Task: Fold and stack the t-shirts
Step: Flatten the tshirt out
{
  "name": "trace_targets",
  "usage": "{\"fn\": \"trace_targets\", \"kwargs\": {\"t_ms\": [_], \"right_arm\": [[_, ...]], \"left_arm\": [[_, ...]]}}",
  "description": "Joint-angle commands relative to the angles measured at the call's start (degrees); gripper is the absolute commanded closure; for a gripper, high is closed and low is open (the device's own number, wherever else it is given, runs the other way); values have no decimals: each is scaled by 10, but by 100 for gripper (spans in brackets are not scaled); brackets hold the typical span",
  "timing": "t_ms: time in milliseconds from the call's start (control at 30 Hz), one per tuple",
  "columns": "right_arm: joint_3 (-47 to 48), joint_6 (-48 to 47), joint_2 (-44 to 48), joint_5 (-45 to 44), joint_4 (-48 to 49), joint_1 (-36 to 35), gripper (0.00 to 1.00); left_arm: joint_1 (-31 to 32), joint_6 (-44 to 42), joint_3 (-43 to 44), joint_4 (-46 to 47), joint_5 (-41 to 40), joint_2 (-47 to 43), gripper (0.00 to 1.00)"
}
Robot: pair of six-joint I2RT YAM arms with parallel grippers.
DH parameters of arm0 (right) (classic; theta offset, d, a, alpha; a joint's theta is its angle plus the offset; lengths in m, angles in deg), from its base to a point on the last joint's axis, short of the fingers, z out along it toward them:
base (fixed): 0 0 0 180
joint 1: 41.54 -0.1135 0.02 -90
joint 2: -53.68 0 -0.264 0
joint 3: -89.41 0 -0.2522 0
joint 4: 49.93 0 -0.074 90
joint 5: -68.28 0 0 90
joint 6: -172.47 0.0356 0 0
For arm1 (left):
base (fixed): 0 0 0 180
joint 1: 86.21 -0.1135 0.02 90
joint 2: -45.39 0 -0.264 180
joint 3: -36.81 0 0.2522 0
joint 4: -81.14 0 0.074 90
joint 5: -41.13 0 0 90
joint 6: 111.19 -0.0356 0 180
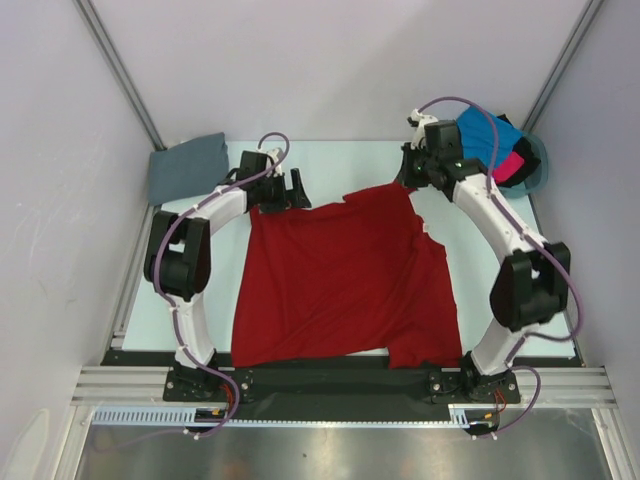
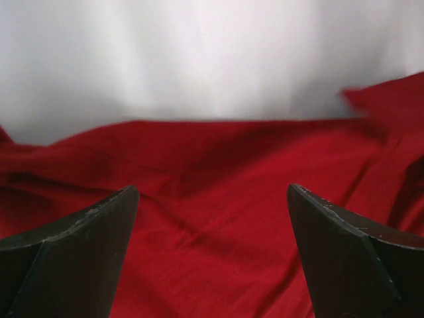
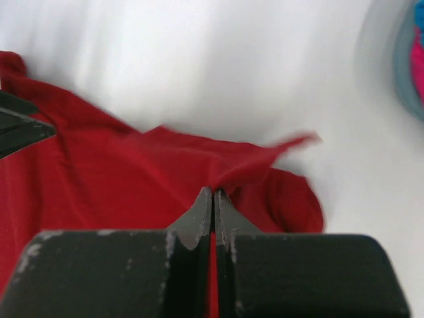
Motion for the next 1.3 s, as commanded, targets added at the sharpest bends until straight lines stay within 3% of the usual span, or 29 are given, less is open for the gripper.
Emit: {"fn": "trace_targets", "kwargs": {"t_ms": [0,333,433,533,633,667,800,933,1033,1267], "right_arm": [[-58,3,88,-26,5,-17,100],[-230,62,189,-114,-100,-144,98],[-268,101,197,-165,-136,-178,85],[-298,138,200,-176,-161,-213,86],[-322,186,220,-236,-154,-240,65],[-326,197,228,-254,-144,-241,55],[-337,186,248,-254,-19,-189,48],[-281,150,161,-190,29,-129,50],[-230,115,83,-169,46,-119,51],[-185,91,-3,-147,74,-109,53]], "left_arm": [[3,4,-18,26,15,-55,0],[3,7,-68,44,19,-87,0],[3,8,-73,47,22,-89,0],[3,7,-78,48,23,-89,0],[3,5,-79,47,23,-89,0],[3,7,-79,47,23,-89,0],[3,9,-75,51,31,-85,0],[4,9,-74,49,30,-87,0],[4,9,-76,47,30,-88,0],[4,0,-75,38,22,-86,0]]}}
